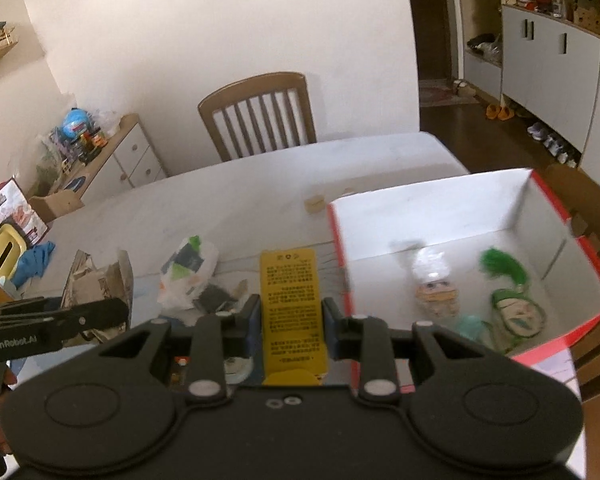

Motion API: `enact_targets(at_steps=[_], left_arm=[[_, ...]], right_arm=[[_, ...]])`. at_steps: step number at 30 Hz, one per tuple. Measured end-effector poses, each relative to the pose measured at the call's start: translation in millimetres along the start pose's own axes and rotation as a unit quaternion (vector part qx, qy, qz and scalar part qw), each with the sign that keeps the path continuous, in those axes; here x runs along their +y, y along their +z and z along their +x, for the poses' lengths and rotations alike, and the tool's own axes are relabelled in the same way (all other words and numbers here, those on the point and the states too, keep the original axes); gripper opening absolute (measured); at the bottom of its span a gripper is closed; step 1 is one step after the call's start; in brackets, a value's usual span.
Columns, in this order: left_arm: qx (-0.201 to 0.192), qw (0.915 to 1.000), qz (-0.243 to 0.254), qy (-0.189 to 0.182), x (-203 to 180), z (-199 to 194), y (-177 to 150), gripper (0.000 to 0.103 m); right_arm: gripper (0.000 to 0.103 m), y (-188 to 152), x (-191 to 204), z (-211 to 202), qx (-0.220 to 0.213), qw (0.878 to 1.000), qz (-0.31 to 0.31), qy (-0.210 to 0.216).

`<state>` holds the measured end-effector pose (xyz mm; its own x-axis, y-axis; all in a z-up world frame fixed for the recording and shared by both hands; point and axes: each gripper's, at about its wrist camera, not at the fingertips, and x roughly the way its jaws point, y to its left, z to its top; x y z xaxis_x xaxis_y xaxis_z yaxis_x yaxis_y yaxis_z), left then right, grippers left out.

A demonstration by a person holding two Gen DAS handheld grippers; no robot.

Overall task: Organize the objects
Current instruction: 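Carry the foil bag and yellow box over the red shoebox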

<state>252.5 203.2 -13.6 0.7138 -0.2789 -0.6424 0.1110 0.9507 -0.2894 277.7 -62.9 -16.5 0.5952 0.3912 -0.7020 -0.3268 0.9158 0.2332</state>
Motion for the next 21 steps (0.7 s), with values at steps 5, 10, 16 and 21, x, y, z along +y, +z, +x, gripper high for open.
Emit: enact_targets(at_steps=[5,10,16,21], left_arm=[[0.000,0.9998,0.018,-0.013,-38.5,13.6,7.0,0.053],[0.005,0.9993,0.032,-0.019,-81.5,36.4,12.7,0.053],[0.016,0.9986,0.046,-0.021,-125.6,68.6,16.4,0.053],[0.024,0.9982,0.052,-0.019,-156.0,95.0,19.2,0.053]], right_arm=[[0.030,3.8,-36.1,-12.1,-0.013,1.000,0.010,-0.007],[0.030,9.0,-75.1,-18.5,-0.015,1.000,0.017,-0.010],[0.030,13.9,-122.8,-18.8,-0.010,1.000,0.025,-0.013],[0.030,18.2,-158.4,-14.7,-0.004,1.000,0.026,-0.015]])
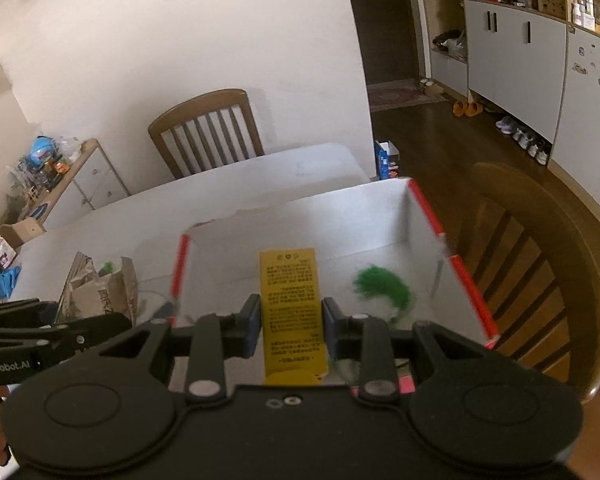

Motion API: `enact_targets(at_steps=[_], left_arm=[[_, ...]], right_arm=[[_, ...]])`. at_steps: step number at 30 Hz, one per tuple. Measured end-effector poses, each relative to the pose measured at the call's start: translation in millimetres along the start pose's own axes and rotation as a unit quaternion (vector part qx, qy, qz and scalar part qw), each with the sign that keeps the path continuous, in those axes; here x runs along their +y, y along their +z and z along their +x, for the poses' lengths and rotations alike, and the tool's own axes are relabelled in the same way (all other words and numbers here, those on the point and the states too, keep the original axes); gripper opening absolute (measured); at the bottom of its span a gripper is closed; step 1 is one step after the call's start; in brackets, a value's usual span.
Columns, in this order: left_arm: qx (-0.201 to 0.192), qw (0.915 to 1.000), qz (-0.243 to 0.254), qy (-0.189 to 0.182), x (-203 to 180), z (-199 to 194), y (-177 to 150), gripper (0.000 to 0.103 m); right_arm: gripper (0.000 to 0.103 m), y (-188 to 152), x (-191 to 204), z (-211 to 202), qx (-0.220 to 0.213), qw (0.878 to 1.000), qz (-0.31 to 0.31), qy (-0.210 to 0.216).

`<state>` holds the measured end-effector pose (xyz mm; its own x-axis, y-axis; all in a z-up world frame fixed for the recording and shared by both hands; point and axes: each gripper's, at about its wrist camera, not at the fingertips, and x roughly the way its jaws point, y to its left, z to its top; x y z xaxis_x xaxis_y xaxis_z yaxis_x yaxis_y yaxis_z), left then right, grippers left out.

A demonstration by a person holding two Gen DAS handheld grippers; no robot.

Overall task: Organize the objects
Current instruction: 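Carry the foil bag and yellow box over the red shoebox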

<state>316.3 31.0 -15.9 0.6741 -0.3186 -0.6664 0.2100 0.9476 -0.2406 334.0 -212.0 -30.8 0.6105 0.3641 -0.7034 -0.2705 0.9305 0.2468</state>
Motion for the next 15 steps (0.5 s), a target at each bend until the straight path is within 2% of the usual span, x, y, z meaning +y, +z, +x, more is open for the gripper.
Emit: enact_targets(at_steps=[9,15], left_arm=[[0.034,0.9992,0.010,0.018,-32.8,58.4,5.1,0.053],[0.074,0.9962,0.015,0.044,-39.4,97.5,-0.6,0.053]], right_arm=[[0.030,13.8,-43.5,24.0,0.011,1.000,-0.002,0.000],[0.030,19.6,-54.8,58.9,0.042,0.999,-0.007,0.011]])
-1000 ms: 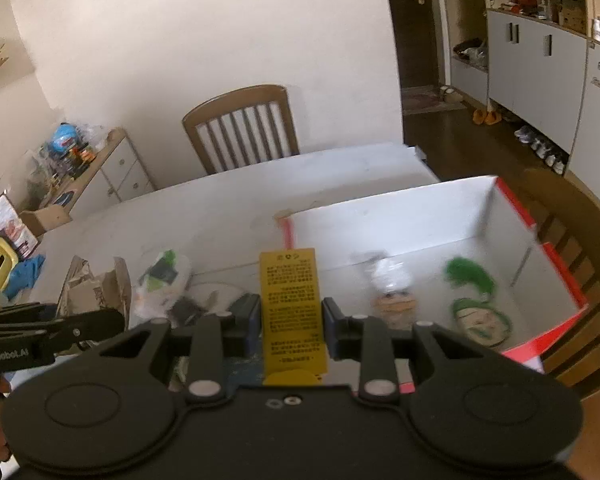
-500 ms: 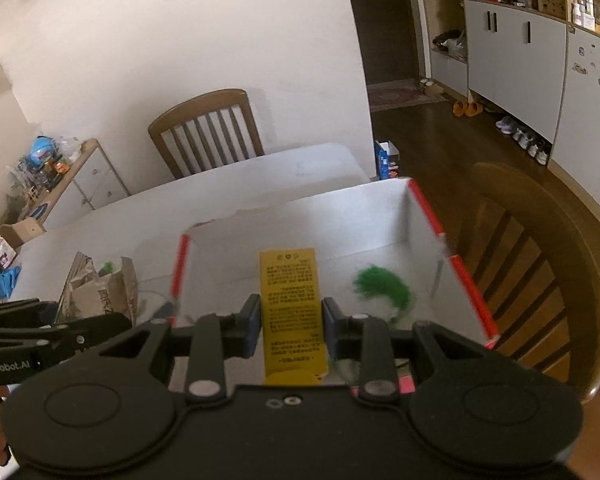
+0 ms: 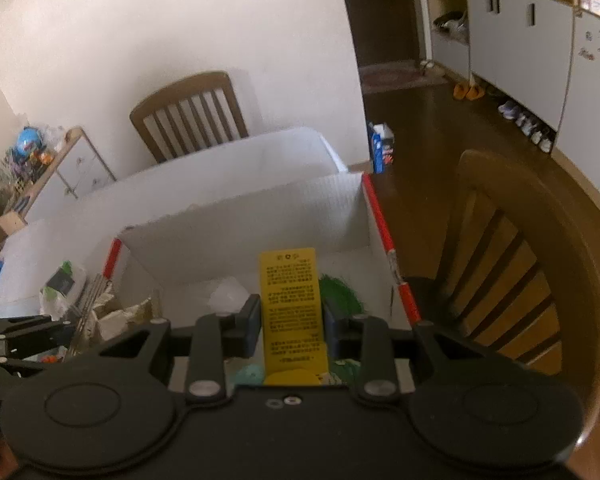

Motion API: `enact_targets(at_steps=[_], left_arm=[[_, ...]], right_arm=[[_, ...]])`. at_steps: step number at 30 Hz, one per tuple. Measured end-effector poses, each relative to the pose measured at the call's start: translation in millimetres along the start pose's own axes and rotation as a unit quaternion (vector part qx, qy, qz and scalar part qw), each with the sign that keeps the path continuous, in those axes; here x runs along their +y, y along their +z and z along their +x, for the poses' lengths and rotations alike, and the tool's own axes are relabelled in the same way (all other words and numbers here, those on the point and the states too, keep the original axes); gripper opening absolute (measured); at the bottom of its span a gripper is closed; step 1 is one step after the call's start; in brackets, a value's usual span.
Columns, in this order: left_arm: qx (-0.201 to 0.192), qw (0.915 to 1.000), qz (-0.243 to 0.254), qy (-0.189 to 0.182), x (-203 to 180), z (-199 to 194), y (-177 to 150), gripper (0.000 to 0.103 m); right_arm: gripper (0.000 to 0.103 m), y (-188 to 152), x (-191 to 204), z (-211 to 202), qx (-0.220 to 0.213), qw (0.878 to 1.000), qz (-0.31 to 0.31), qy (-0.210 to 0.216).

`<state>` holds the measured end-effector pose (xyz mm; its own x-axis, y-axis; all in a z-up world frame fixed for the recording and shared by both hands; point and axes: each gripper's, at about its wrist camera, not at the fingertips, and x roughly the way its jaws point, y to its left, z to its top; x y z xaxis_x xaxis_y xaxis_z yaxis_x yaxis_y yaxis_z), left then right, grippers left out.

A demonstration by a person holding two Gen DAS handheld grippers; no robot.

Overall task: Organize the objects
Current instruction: 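Carry the foil bag and yellow box over the red shoebox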

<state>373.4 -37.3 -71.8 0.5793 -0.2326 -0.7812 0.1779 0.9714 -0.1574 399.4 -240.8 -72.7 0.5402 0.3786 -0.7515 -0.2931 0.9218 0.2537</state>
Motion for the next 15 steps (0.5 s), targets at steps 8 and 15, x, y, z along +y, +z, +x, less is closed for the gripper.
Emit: enact_targets(at_steps=[8,15], left_arm=[[0.032,0.9992,0.013,0.022,-9.0,31.0,2.9,0.053],[0.066,0.9968,0.023,0.038,-12.9,54.3,2.4,0.053]], right_arm=[[0.030,10.0,-0.2,48.0,0.042,0.999,-0.022,0.010],[0.030,16.2,4.4,80.4,0.074,0.996,-0.048,0.002]])
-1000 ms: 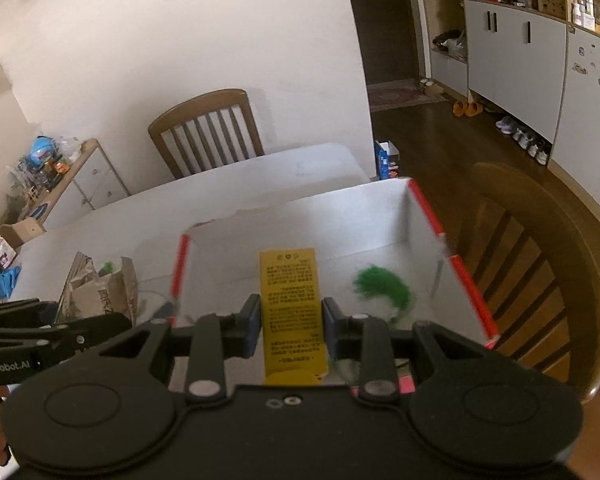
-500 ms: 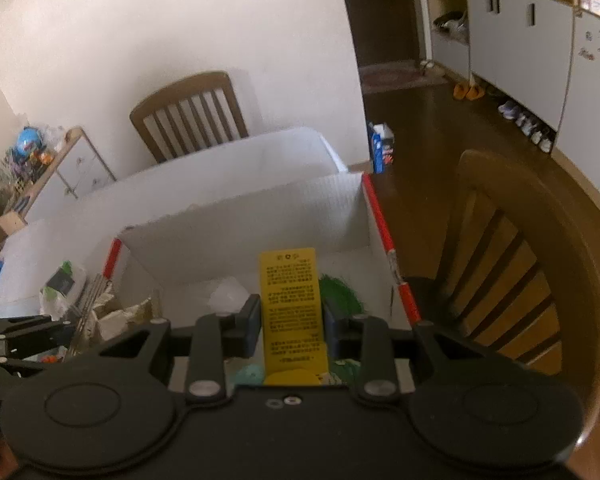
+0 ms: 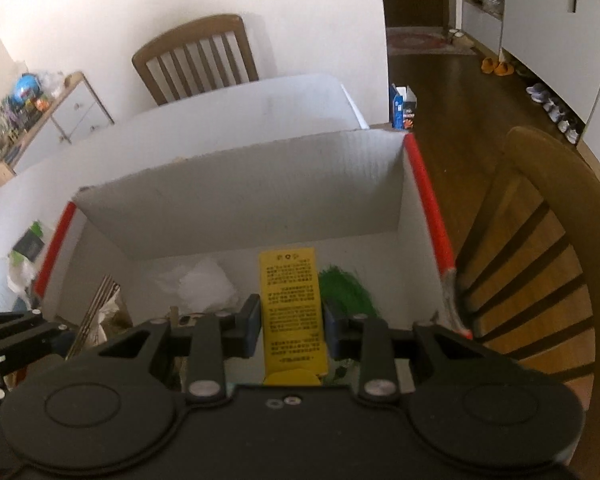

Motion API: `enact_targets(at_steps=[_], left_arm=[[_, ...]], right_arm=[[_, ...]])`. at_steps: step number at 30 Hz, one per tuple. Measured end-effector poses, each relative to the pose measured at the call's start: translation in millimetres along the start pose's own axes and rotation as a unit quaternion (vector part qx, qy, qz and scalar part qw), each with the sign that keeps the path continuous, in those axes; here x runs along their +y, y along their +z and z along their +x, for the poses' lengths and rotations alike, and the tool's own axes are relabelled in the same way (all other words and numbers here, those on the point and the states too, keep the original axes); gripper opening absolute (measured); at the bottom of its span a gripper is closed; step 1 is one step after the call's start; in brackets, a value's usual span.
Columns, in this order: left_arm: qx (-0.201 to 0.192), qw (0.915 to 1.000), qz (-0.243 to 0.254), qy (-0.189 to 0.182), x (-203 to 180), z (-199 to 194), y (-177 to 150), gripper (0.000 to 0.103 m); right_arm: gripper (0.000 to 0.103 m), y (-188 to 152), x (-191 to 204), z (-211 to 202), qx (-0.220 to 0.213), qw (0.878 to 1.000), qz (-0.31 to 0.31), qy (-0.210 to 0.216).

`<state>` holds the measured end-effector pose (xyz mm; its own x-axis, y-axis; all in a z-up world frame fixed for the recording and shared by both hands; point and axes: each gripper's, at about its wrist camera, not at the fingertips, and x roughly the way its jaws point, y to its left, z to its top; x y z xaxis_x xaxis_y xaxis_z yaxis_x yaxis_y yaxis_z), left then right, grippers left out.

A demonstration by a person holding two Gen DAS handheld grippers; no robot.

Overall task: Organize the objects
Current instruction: 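Carry the foil bag and yellow box over the red shoebox, then open both tools to drop the foil bag and yellow box inside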

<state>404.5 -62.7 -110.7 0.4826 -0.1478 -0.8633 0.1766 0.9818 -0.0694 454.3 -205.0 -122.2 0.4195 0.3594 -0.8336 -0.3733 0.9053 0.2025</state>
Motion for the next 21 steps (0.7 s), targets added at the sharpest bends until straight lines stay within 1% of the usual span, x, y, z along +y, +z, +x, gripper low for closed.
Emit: enact_targets(at_steps=[4,11,15,18,21], left_arm=[[0.011,0.9998,0.012,0.010,-3.0,7.4,1.8,0.053],[0.021,0.9994,0.021,0.017,-10.0,13.8,5.3,0.053],[0.026,0.9992,0.021,0.023,-12.7,15.8,5.7,0.053],[0.036,0.9990,0.019,0.018,-11.7,16.9,6.4,0.053],[0.034,0.9992,0.015,0.017,-10.3,14.2,6.1,0.057]], right_arm=[[0.029,0.2,3.0,10.3,0.017,1.000,-0.014,0.001],[0.029,-2.2,3.2,18.0,0.036,0.999,-0.015,0.002],[0.032,-1.3,3.5,18.1,0.044,0.999,-0.019,0.008],[0.033,-0.5,3.0,16.4,0.046,0.999,-0.018,0.009],[0.036,-0.4,2.2,12.8,0.045,0.999,-0.020,0.015]])
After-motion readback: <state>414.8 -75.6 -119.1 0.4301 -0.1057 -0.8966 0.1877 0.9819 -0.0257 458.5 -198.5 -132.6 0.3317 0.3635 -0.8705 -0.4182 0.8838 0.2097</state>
